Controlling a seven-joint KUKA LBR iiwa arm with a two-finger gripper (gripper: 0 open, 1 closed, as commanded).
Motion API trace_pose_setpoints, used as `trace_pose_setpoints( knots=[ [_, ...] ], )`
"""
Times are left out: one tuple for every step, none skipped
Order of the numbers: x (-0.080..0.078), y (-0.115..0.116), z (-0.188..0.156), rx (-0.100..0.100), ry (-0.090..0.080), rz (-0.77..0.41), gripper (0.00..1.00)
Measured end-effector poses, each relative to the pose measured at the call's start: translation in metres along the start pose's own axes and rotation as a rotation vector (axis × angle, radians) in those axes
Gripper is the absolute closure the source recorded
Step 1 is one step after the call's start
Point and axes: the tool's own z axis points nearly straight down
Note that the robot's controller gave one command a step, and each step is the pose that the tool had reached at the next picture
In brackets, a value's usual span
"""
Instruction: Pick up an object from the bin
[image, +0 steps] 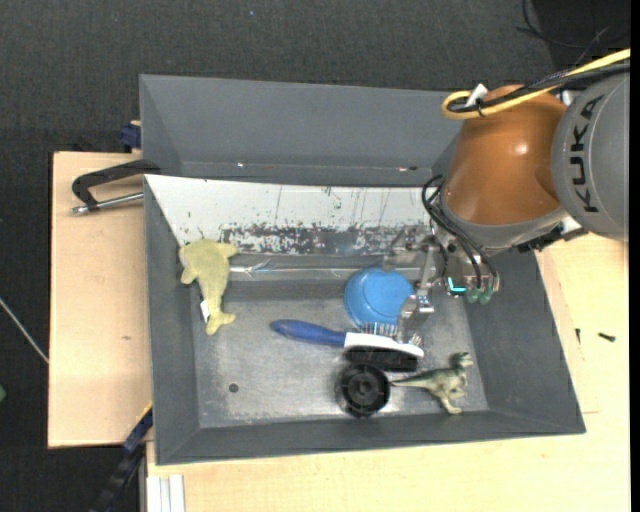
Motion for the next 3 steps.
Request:
trace_pose_setpoints(
  knots=[
    [0.056,0.037,0.114,0.006,-0.017,-0.255,0.0],
    [0.058,0.082,0.09,0.002,-0.015,-0.654,0.0],
    [0.063,0.049,0.083,0.002,-0.009,-0.647,0.0]
  ],
)
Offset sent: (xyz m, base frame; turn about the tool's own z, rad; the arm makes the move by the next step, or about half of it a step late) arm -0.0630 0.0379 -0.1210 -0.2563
